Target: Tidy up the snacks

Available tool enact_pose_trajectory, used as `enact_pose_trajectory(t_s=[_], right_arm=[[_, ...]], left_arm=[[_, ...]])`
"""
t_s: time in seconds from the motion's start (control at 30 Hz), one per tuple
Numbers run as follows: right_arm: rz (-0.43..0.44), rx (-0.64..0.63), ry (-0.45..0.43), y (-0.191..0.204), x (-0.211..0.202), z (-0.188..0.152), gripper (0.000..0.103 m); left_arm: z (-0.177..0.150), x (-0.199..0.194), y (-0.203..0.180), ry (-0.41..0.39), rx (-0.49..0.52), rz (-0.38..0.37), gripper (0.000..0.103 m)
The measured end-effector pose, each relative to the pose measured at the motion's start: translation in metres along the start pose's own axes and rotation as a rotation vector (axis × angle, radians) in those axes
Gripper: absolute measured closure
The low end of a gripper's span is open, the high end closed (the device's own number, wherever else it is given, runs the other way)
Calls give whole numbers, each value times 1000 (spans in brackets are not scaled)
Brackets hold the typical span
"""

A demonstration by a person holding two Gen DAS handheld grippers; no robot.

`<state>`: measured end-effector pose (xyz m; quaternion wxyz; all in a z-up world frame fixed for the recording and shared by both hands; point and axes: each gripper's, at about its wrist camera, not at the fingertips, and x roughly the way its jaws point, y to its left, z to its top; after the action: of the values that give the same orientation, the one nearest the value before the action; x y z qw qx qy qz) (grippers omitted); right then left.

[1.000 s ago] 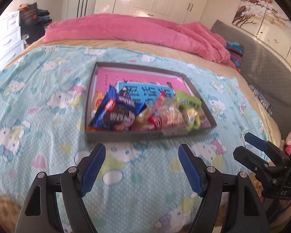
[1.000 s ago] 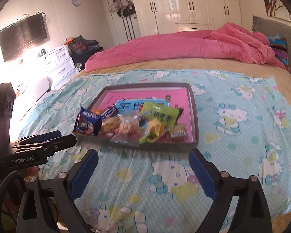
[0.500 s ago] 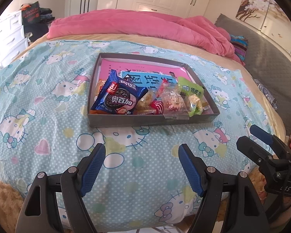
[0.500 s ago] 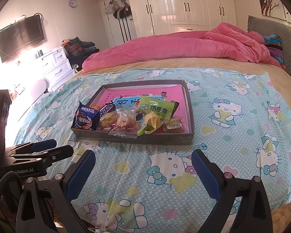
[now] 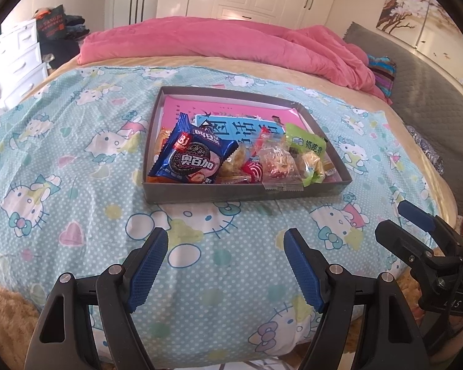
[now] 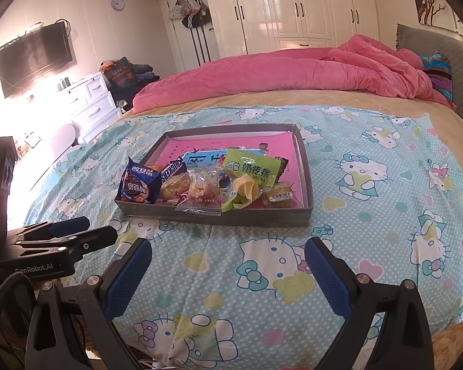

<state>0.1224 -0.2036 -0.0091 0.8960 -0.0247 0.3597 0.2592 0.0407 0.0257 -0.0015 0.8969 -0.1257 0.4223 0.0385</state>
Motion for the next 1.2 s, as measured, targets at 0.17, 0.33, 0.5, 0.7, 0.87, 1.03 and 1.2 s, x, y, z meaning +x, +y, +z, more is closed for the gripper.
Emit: enact_pose_trajectory(t_s=[0.17, 0.33, 0.5, 0.7, 0.87, 1.03, 1.2], right_arm=[[-1, 1, 0, 0, 0, 0, 3], [-1, 2, -2, 0, 0, 0, 3], [-1, 2, 1, 0, 0, 0, 3], [-2, 3, 1, -1, 0, 0, 3], [0, 2, 5, -1, 1, -1, 3], [-2, 3, 3, 0, 1, -1, 3], [-5, 2, 9, -2, 2, -2, 3]], left_arm=[[0, -1, -1, -1, 3, 5, 24], [2, -1, 0, -3, 6, 14, 24], [2, -1, -2, -5, 14, 19, 24], [2, -2, -2, -7, 16, 20, 24], [2, -1, -2, -6, 15, 24, 24], [2, 0, -1, -3, 14, 29, 24], [2, 2, -1, 1, 24, 37, 24]])
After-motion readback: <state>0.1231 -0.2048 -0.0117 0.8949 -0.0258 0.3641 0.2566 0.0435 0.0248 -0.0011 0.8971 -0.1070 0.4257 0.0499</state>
